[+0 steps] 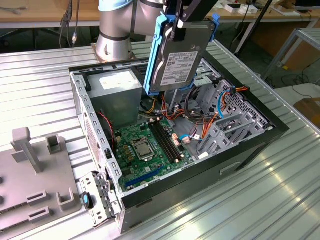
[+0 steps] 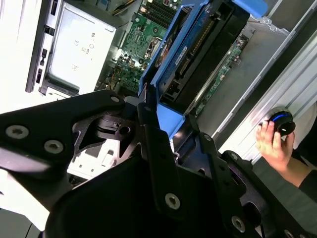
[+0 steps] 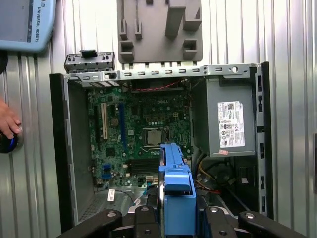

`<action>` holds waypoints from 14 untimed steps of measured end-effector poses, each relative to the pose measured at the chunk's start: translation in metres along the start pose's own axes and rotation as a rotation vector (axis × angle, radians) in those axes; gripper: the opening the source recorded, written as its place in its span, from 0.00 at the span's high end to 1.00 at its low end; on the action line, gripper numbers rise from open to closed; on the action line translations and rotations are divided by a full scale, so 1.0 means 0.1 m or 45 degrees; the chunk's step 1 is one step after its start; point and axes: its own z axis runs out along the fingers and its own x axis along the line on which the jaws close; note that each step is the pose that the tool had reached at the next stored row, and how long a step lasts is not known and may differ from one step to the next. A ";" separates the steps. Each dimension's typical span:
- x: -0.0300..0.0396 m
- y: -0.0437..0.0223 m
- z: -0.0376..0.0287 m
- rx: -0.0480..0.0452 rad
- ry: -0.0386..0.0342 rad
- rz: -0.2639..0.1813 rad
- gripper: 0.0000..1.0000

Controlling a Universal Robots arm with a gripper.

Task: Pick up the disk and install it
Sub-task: 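Pick up the disk, then insert the disk into the insertion slot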

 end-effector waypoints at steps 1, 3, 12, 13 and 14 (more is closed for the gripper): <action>0.001 0.000 0.002 0.000 0.0000 0.000 0.63; 0.002 0.000 0.008 0.000 0.0000 0.000 0.63; 0.015 -0.001 0.010 0.000 -0.0002 0.000 0.63; 0.022 -0.001 0.010 0.000 0.0000 0.000 0.63; 0.049 -0.005 0.010 0.000 -0.0001 0.000 0.63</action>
